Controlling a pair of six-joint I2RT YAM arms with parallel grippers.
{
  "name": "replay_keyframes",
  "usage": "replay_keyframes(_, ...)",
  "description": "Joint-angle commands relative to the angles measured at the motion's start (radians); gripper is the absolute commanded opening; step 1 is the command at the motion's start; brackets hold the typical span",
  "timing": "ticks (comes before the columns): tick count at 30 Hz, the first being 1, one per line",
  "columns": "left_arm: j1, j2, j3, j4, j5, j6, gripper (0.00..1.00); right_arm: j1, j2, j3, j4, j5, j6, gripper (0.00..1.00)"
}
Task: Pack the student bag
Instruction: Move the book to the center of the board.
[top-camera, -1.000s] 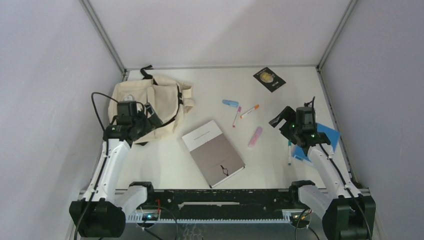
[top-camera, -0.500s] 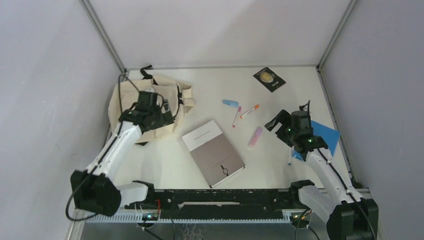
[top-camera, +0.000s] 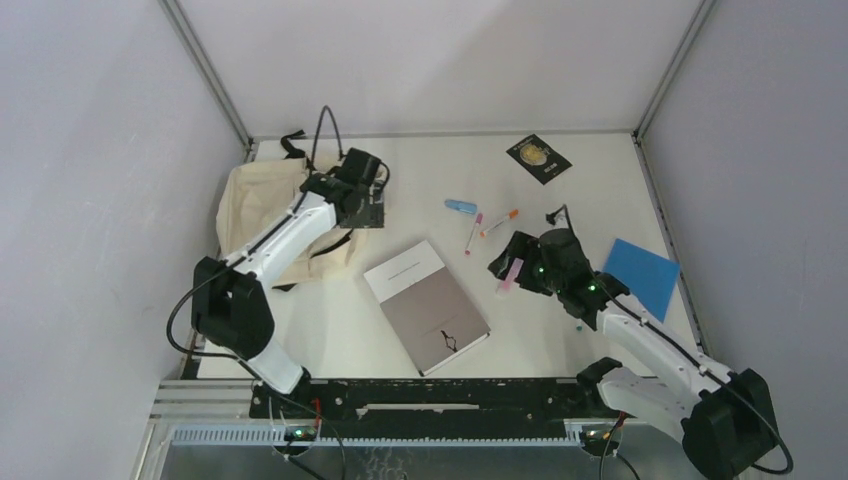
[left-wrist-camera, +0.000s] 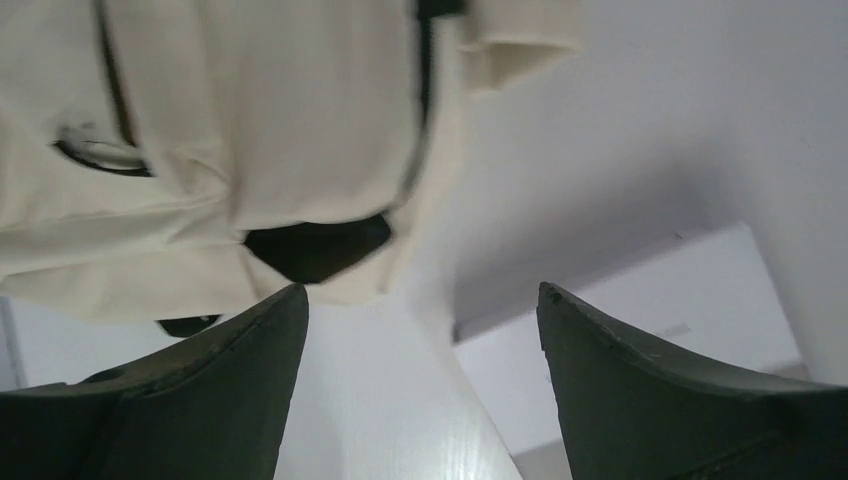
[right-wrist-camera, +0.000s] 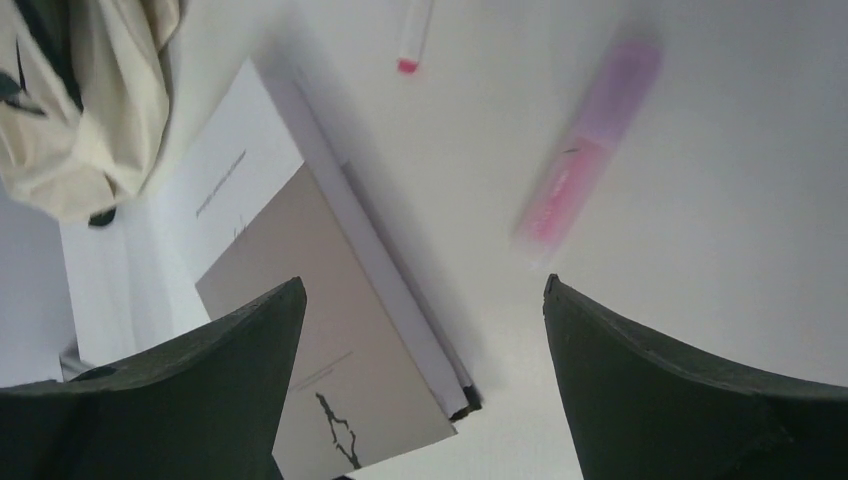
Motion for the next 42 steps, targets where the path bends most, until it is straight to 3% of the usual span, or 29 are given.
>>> replay_keyframes(1,-0.088,-0.001,0.046,-0.023,0.051,0.038,0.89,0.054,0.067,0.008,0.125,-0.131,-0.086,0.96)
replay_keyframes(5,-0.086,0.023,0.050,-0.028,0.071,0.044,0.89,0.145,0.164,0.057,0.129,-0.212,-0.172,0.90)
replay_keyframes(11,-0.086,0.011,0.009,-0.016,0.113,0.015,0.89,0.353,0.324,0.192,0.025,-0.026,-0.220,0.92)
replay_keyframes(14,-0.088,0.025,-0.057,0.038,0.254,-0.038,0.89,0.354,0.344,0.195,0.041,0.018,-0.163,0.91)
replay_keyframes(18,-0.087,0.052,-0.118,0.056,0.267,-0.097,0.89,0.353,0.300,0.196,0.037,0.020,-0.148,0.92)
replay_keyframes(21,-0.087,0.047,-0.163,0.084,0.276,-0.117,0.89,0.361,0.257,0.174,0.027,-0.071,-0.181,0.93)
replay_keyframes(25,-0.086,0.082,-0.186,0.114,0.330,-0.095,0.90,0.427,0.248,0.161,-0.020,-0.105,-0.190,0.93)
replay_keyframes(30,-0.087,0.161,-0.191,0.108,0.432,-0.076,0.89,0.481,0.270,0.127,-0.052,-0.012,-0.096,0.94)
replay_keyframes(42,-0.118,0.063,-0.288,0.117,0.534,-0.090,0.90,0.453,0.139,0.008,-0.264,0.278,0.187,0.99)
